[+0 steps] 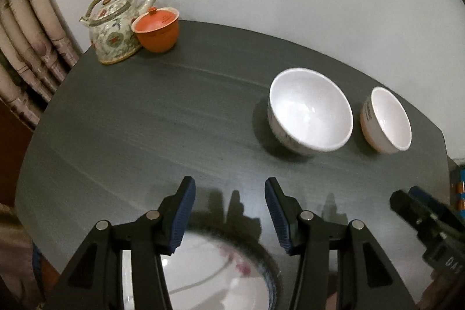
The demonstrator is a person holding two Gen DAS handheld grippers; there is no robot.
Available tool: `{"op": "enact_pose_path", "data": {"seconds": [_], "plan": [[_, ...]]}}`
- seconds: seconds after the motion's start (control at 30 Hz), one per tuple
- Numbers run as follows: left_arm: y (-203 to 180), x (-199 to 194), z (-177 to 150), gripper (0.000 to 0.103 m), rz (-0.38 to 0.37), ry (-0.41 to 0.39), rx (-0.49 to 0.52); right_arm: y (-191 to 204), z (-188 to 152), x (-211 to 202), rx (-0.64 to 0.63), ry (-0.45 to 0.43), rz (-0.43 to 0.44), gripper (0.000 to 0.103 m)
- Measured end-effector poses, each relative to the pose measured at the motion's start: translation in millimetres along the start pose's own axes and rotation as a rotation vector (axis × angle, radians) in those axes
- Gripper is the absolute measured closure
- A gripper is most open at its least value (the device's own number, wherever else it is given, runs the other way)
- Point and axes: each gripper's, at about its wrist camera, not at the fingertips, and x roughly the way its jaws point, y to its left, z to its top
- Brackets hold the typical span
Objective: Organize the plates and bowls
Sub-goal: 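Move both tools toward the small white bowls, then grip a small white bowl rim with the left tool while the right tool grips it too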
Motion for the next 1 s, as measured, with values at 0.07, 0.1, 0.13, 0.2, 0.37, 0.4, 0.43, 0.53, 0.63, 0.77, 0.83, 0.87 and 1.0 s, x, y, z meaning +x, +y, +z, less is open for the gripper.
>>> {"op": "enact_pose_path", "data": {"seconds": [0.07,0.1,0.13,0.2,0.37,0.4,0.43,0.53,0.63,0.77,0.83,0.87,1.0], "plan": [[-1,6,13,0.052,-0.025,0.007,-0.009,-1,7,9,0.015,0.021,0.014,0.036],[-1,9,18,0.052,-0.036,0.01,-0.014,-2,10,13,0.02,0.027,0.017,0.036],[-1,13,24,0.052,-0.046,0.013,-0.02,-3,14,16,0.027,0.03,0.023,0.036],[-1,19,33,0.052,-0.061,0.018,-0.027,-4,23,22,0.034,0.035,0.035,0.036],[0,39,57,0.052,-0.145,0.057,-0.081,-12,47,42,0.081,0.057,0.072,0.036],[0,44,60,0.052,-0.155,0.066,-0.088,-12,50,45,0.088,0.059,0.077,0.036],[-2,48,63,0.052,-0.158,0.073,-0.091,-13,53,49,0.096,0.061,0.082,0.036],[-7,61,71,0.052,-0.16,0.088,-0.086,-14,64,61,0.111,0.072,0.093,0.036],[-12,72,74,0.052,-0.17,0.114,-0.089,-12,70,72,0.101,0.084,0.096,0.038],[-10,83,73,0.052,-0.161,0.129,-0.1,-11,74,88,0.1,0.106,0.094,0.048],[-10,88,74,0.052,-0.155,0.132,-0.108,-13,75,94,0.107,0.114,0.097,0.052],[-10,90,74,0.053,-0.153,0.134,-0.11,-13,76,97,0.109,0.115,0.096,0.053],[-13,99,75,0.069,-0.155,0.153,-0.115,-17,77,107,0.123,0.13,0.094,0.059]]}}
